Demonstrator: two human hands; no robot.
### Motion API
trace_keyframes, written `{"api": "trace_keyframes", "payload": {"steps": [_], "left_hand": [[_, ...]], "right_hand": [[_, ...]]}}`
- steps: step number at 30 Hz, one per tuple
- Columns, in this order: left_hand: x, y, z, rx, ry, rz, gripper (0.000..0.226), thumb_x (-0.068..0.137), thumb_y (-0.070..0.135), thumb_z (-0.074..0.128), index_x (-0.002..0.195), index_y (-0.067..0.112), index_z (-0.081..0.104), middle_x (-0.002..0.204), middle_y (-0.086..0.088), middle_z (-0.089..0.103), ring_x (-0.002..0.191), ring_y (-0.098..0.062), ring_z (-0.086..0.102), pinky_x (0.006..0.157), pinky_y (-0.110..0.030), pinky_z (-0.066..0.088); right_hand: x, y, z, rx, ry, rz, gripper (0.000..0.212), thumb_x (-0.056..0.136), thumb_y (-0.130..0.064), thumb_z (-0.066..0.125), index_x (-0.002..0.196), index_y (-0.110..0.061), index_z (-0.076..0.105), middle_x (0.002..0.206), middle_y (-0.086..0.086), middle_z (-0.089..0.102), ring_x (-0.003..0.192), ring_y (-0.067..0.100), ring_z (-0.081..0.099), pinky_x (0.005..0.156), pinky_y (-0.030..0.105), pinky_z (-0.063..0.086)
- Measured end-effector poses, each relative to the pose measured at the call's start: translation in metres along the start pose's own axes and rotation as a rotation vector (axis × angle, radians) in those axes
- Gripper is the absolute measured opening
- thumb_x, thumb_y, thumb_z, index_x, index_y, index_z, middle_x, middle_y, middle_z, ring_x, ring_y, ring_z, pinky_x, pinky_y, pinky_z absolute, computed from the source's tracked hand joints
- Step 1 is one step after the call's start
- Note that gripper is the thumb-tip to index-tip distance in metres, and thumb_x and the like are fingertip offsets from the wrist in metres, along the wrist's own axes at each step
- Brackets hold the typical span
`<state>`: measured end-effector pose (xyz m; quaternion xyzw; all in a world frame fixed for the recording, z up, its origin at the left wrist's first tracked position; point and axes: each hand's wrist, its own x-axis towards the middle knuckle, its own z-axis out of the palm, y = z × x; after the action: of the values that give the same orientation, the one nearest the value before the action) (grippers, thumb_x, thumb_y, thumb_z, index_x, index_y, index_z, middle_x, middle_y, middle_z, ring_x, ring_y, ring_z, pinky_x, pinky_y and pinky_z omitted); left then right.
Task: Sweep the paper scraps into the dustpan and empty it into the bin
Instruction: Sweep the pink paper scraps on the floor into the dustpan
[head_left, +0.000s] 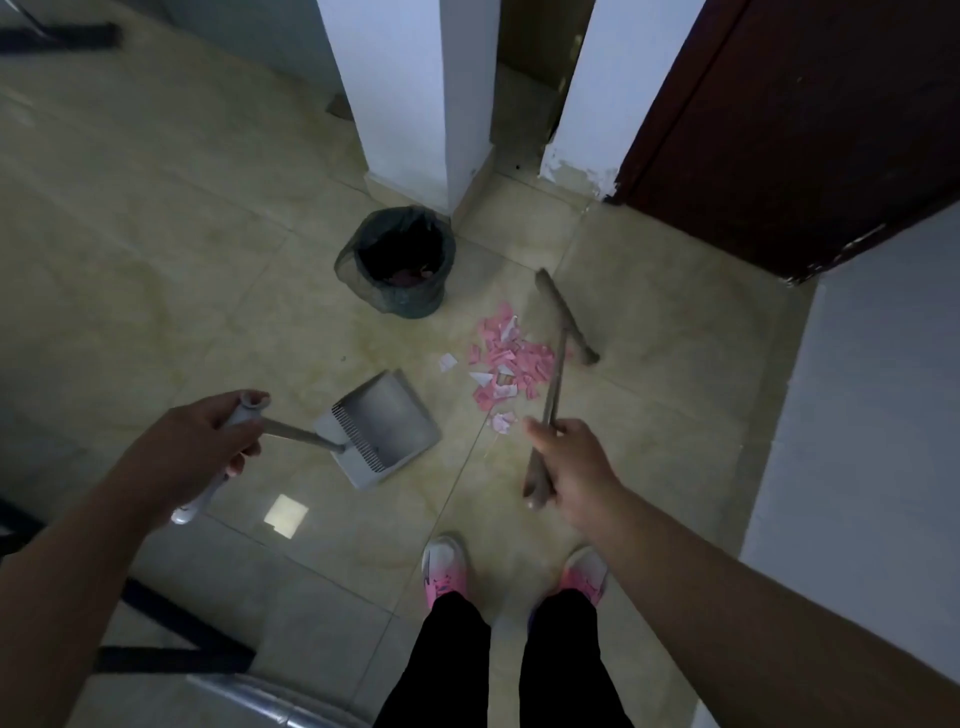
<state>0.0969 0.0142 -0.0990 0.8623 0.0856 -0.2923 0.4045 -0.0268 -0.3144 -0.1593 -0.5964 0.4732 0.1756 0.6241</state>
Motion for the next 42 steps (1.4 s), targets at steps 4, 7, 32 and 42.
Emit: {"api": "trace_keyframes", "payload": {"steps": [4, 7, 32, 42], "left_hand": [[0.004, -0.008, 0.013, 0.03, 0.019, 0.01, 0.024, 0.091, 0.013, 0.058, 0.112, 0.022, 0.065, 0.065, -0.011, 0.059, 0.053, -0.022, 0.048, 0.051, -0.023, 0.043], [0.012, -0.013, 0.021, 0.029, 0.011, 0.02, 0.023, 0.09, 0.011, 0.058, 0.111, 0.017, 0.066, 0.062, -0.01, 0.054, 0.042, -0.01, 0.046, 0.043, -0.014, 0.039], [0.078, 0.111, 0.129, 0.084, -0.315, 0.059, 0.02, 0.091, 0.013, 0.055, 0.109, 0.011, 0.063, 0.059, -0.005, 0.047, 0.048, -0.018, 0.038, 0.047, -0.025, 0.034], [0.059, 0.122, 0.166, 0.006, -0.258, 0.065, 0.022, 0.089, 0.009, 0.054, 0.105, -0.005, 0.061, 0.064, -0.008, 0.044, 0.05, -0.016, 0.037, 0.05, -0.027, 0.03]], "right_hand": [[0.034, 0.047, -0.025, -0.526, 0.053, -0.046, 0.057, 0.077, -0.05, 0.067, 0.119, -0.011, 0.067, 0.097, 0.014, 0.073, 0.089, 0.036, 0.069, 0.082, 0.042, 0.055], [0.035, 0.061, -0.062, -0.635, 0.045, -0.044, 0.052, 0.086, -0.038, 0.07, 0.132, -0.014, 0.064, 0.125, 0.013, 0.071, 0.113, 0.03, 0.066, 0.095, 0.038, 0.051], [0.008, 0.041, -0.102, 0.041, 0.075, 0.137, 0.034, 0.093, -0.015, 0.066, 0.117, -0.001, 0.048, 0.05, 0.011, 0.041, 0.029, 0.019, 0.039, 0.03, 0.018, 0.031], [-0.058, 0.063, -0.024, 0.461, -0.133, 0.199, 0.048, 0.088, -0.021, 0.073, 0.122, -0.001, 0.046, 0.048, 0.011, 0.044, 0.032, 0.02, 0.038, 0.036, 0.026, 0.036]]}}
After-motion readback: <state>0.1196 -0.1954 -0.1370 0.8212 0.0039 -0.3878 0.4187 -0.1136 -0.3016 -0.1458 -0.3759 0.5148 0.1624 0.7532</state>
